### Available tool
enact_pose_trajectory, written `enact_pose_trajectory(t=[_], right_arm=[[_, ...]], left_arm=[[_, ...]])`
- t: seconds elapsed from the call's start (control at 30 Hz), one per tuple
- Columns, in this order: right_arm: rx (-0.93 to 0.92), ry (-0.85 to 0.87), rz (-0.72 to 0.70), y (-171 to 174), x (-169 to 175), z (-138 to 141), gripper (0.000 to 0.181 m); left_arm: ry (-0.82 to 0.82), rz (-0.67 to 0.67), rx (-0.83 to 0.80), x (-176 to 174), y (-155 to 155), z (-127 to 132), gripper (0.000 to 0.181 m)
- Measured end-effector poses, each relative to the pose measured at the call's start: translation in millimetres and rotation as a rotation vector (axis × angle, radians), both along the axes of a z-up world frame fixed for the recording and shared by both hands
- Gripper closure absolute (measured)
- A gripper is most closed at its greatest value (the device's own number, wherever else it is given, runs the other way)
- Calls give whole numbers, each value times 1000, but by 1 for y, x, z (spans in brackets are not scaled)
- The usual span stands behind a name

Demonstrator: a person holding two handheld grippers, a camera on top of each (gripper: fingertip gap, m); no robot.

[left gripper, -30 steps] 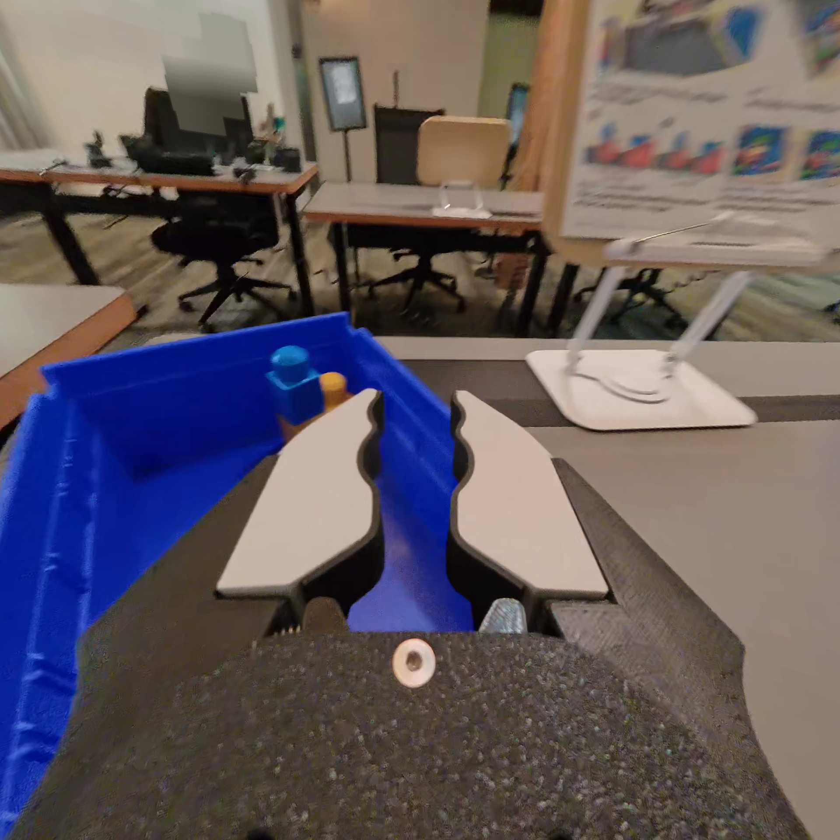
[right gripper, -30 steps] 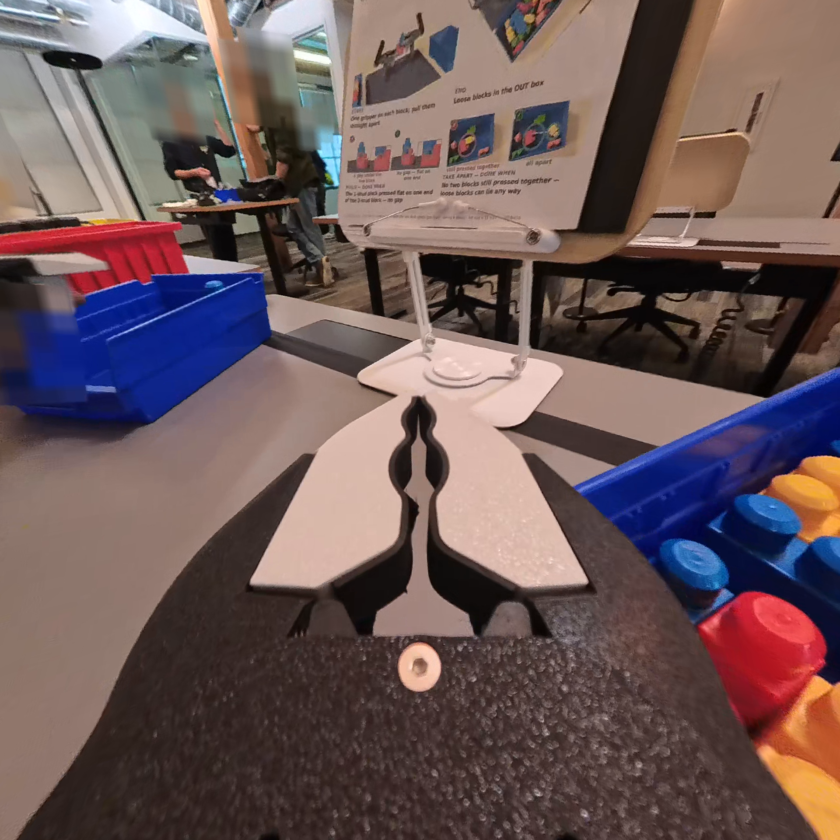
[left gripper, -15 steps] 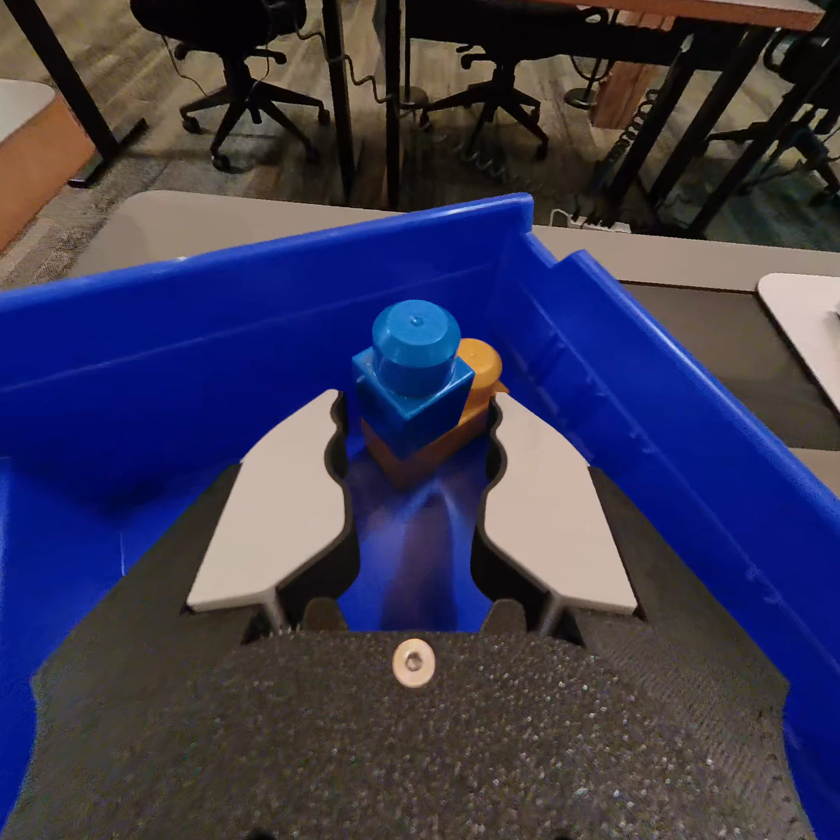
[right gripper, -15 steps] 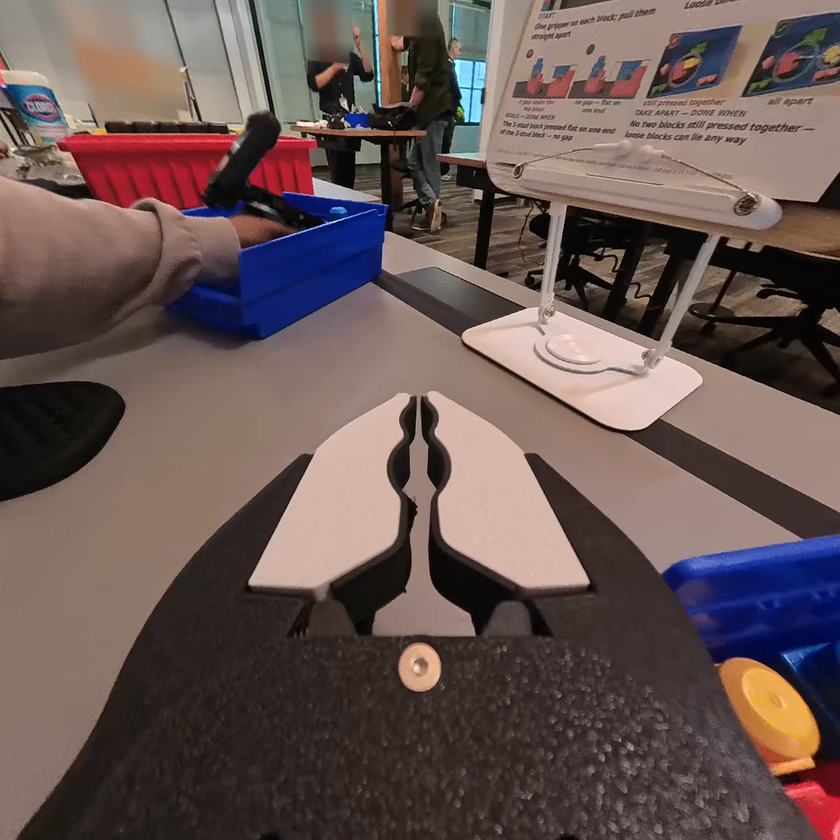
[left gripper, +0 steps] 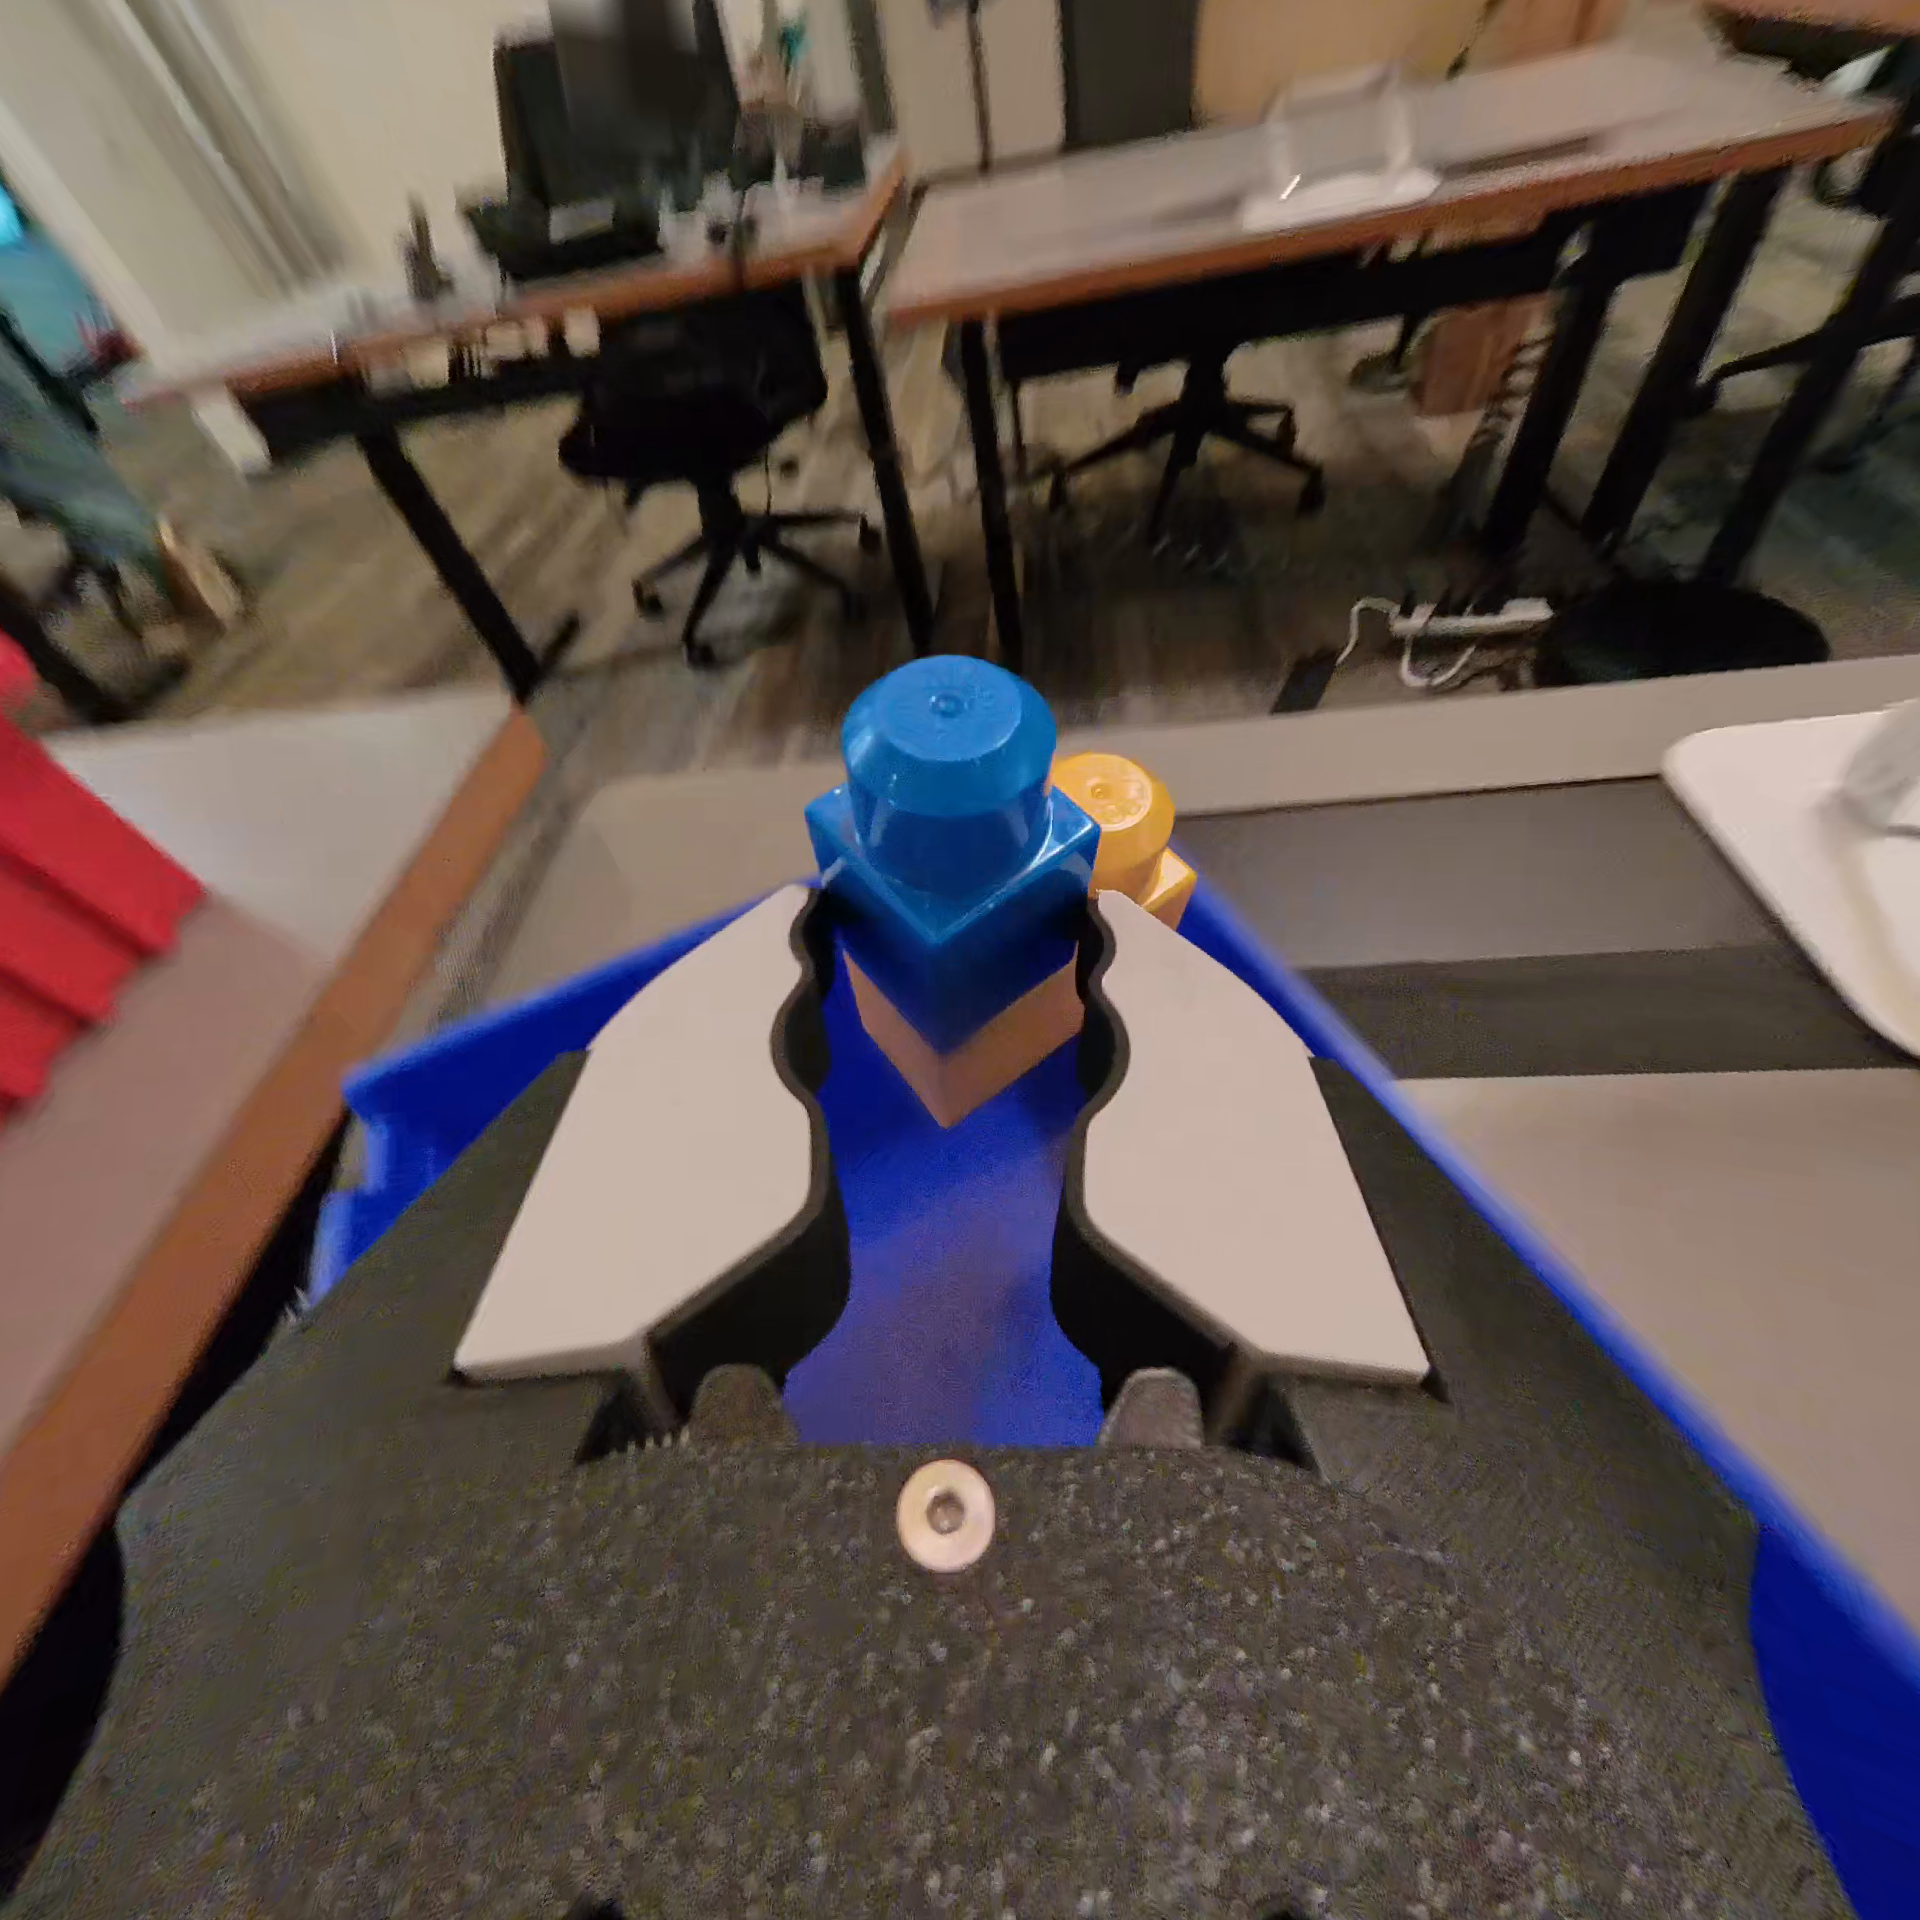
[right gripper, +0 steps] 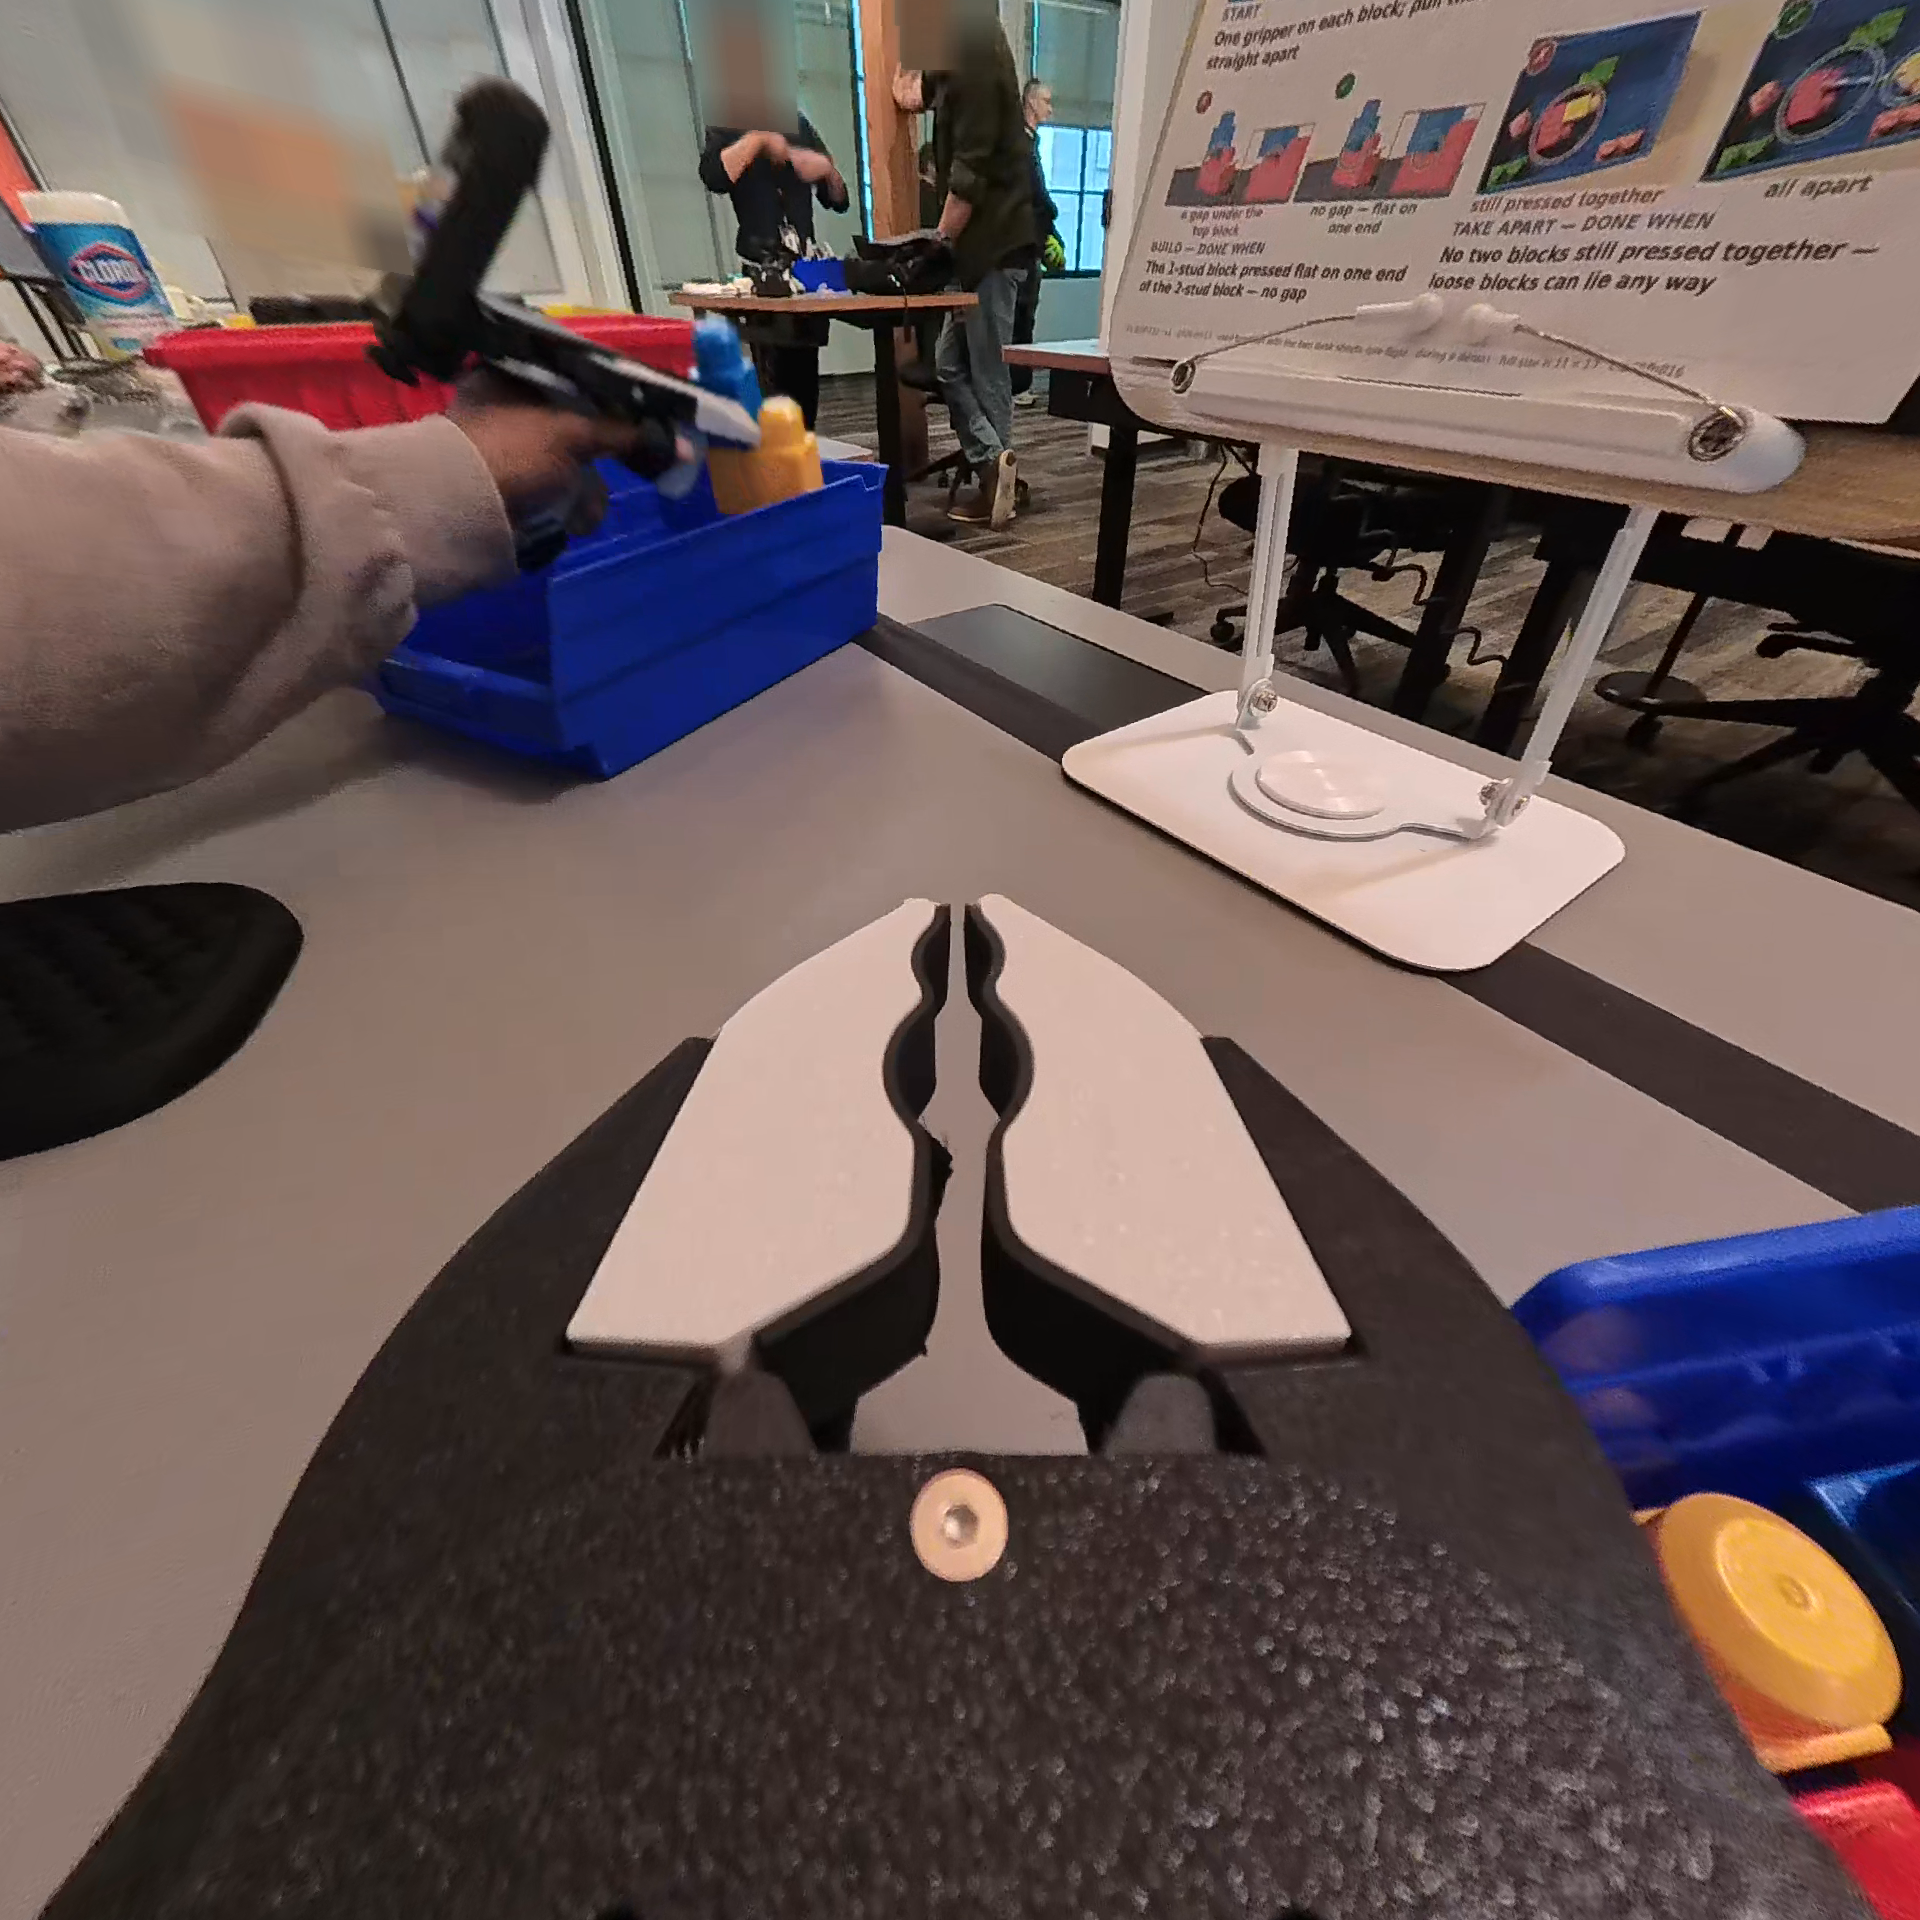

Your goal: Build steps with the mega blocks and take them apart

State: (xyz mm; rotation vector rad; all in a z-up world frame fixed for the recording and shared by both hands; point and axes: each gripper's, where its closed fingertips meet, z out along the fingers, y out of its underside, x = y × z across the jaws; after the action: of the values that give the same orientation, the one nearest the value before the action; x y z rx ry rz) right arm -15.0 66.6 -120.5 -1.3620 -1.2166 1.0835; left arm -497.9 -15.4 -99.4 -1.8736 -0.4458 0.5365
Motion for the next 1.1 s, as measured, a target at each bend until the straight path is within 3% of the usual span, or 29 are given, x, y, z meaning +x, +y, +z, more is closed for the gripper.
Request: enact_pose_trajectory(t=[0.13,0.23,0.4,0.53,0.63,0.8,0.97,1.1], right_arm=[[26,6,1,-3,-1,2,173],[49,7,8,-7,-3,4,158],[25,47,60,-22,-5,16,130],[80,30,111,-37,-7,18,124],[116,-26,172,-49,-9,10,125],[205,-116,304,-71,-7,-10,153],[161,-117,348,-78,-9,-16,153],[148,-155,365,-80,-9,-22,141]], left_arm=[[146,-213,63,87,6,70,135],[199,-407,90,176,11,90,136],[119,-759,90,332,19,59,135],[50,-976,29,423,22,15,135],[59,-1066,-37,457,24,-13,135],[102,-1073,-83,460,17,-28,136],[95,-1108,-54,461,11,-24,136],[116,-1124,-54,465,10,-22,136]])
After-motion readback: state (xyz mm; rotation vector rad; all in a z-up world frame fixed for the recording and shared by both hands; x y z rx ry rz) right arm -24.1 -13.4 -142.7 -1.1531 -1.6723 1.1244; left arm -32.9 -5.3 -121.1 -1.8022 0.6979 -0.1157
